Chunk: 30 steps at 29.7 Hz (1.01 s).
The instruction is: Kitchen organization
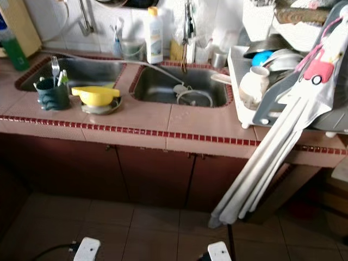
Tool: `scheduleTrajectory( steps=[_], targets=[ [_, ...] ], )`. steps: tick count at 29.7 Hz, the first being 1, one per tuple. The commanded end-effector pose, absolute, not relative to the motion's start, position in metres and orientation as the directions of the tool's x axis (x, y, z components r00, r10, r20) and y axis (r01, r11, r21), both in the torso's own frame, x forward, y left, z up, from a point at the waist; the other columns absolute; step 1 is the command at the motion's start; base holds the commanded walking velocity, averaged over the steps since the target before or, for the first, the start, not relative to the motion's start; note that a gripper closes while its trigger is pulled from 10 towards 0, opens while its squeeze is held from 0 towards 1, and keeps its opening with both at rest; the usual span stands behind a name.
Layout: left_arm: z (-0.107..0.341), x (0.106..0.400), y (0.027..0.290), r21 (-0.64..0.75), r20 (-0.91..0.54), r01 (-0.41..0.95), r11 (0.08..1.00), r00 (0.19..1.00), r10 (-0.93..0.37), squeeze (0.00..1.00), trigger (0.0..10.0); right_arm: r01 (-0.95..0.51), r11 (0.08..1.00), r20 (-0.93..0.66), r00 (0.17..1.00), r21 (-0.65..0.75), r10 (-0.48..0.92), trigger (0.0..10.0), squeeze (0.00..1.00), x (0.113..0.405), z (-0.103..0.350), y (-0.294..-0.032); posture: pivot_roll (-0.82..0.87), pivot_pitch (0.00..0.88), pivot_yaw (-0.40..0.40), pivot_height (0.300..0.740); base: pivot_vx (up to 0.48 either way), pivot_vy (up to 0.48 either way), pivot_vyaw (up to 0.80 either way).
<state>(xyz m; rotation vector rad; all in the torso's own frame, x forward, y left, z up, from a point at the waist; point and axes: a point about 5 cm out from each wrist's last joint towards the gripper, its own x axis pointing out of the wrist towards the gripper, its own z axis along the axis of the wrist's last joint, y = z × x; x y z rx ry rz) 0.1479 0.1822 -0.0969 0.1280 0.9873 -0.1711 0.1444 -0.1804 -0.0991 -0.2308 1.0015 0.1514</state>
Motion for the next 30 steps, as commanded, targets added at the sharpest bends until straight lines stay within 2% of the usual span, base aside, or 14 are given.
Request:
scheduleTrajectory(
  steps=[1, 5, 7, 9, 12, 13, 16, 17, 18, 21, 25, 28, 30],
  targets=[
    [-0.098, 0.144, 0.183, 0.021, -0.841, 0.2, 0.98, 0.533, -0.091, 0.0, 10.0, -0.22, 0.967, -0.852, 0.524, -0.127, 0.008, 10.0, 0.0, 0.142, -0.1, -0.183, -0.12, 0.0, -0.024, 0.732, 0.0, 0.0, 0.0],
    [-0.093, 0.158, 0.179, -0.013, -0.807, 0.173, 0.985, 0.579, -0.112, 0.0, 10.0, -0.211, 0.97, -0.821, 0.571, -0.121, 0.021, 10.0, 0.0, 0.154, -0.095, -0.181, -0.12, 0.0, -0.029, 0.732, 0.0, 0.0, 0.0],
    [-0.075, 0.193, 0.169, -0.069, -0.695, 0.168, 0.983, 0.699, -0.169, 0.0, 10.0, -0.198, 0.975, -0.734, 0.676, -0.098, 0.064, 10.0, 0.0, 0.185, -0.08, -0.172, -0.12, 0.0, -0.032, 0.732, 0.0, 0.0, 0.0],
    [-0.07, 0.2, 0.167, -0.077, -0.663, 0.172, 0.982, 0.727, -0.179, 0.0, 10.0, -0.196, 0.976, -0.711, 0.699, -0.092, 0.074, 10.0, 0.0, 0.192, -0.076, -0.17, -0.12, 0.0, -0.032, 0.732, 0.0, 0.0, 0.0],
    [-0.042, 0.236, 0.162, -0.127, -0.494, 0.192, 0.973, 0.838, -0.23, 0.0, 10.0, -0.2, 0.978, -0.585, 0.8, -0.055, 0.13, 10.0, 0.0, 0.223, -0.054, -0.161, -0.12, 0.0, -0.036, 0.732, 0.0, 0.0, 0.0],
    [-0.042, 0.236, 0.162, -0.127, -0.494, 0.192, 0.973, 0.838, -0.23, 0.0, 10.0, -0.2, 0.978, -0.585, 0.8, -0.055, 0.13, 10.0, 0.0, 0.223, -0.054, -0.161, -0.12, 0.0, -0.036, 0.732, 0.0, 0.0, 0.0],
    [-0.017, 0.258, 0.162, -0.142, -0.357, 0.211, 0.967, 0.9, -0.249, 0.0, 10.0, -0.205, 0.979, -0.475, 0.863, -0.02, 0.171, 10.0, 0.0, 0.245, -0.035, -0.157, -0.13, 0.0, -0.037, 0.732, 0.0, 0.0, 0.0],
    [-0.009, 0.264, 0.162, -0.133, -0.313, 0.223, 0.966, 0.915, -0.254, 0.0, 10.0, -0.211, 0.977, -0.429, 0.884, -0.015, 0.184, 10.0, 0.83, 0.252, -0.028, -0.155, -0.13, 0.0, -0.037, 0.732, 0.0, 0.0, 0.0],
    [-0.002, 0.269, 0.161, -0.13, -0.274, 0.24, 0.962, 0.924, -0.268, 0.0, 10.0, -0.224, 0.975, -0.383, 0.9, 0.0, 0.207, 10.0, 1.0, 0.258, -0.021, -0.153, -0.12, 0.0, -0.038, 0.732, 0.0, 0.0, 0.0],
    [0.016, 0.278, 0.159, -0.102, -0.18, 0.283, 0.954, 0.938, -0.297, 0.0, 10.0, -0.263, 0.965, -0.274, 0.928, -0.003, 0.252, 10.0, 1.0, 0.272, -0.002, -0.148, -0.13, 0.0, -0.04, 0.732, 0.0, 0.0, 0.0],
    [0.026, 0.281, 0.159, -0.071, -0.12, 0.302, 0.951, 0.944, -0.308, 0.0, 10.0, -0.282, 0.959, -0.209, 0.939, -0.005, 0.275, 10.0, 1.0, 0.28, 0.01, -0.145, -0.13, 0.0, -0.039, 0.732, 0.0, 0.0, 0.0],
    [0.055, 0.285, 0.161, -0.029, 0.018, 0.331, 0.943, 0.944, -0.33, 0.0, 10.0, -0.351, 0.935, -0.031, 0.936, -0.061, 0.349, 10.0, 1.0, 0.296, 0.047, -0.137, -0.14, 0.0, -0.037, 0.732, 0.0, 0.0, 0.0],
    [0.067, 0.286, 0.165, -0.012, 0.066, 0.318, 0.948, 0.946, -0.316, 0.0, 10.0, -0.357, 0.93, 0.035, 0.932, -0.085, 0.361, 10.0, 1.0, 0.3, 0.062, -0.136, -0.14, 0.0, -0.037, 0.732, 0.0, 0.0, 0.0]
  ],
)
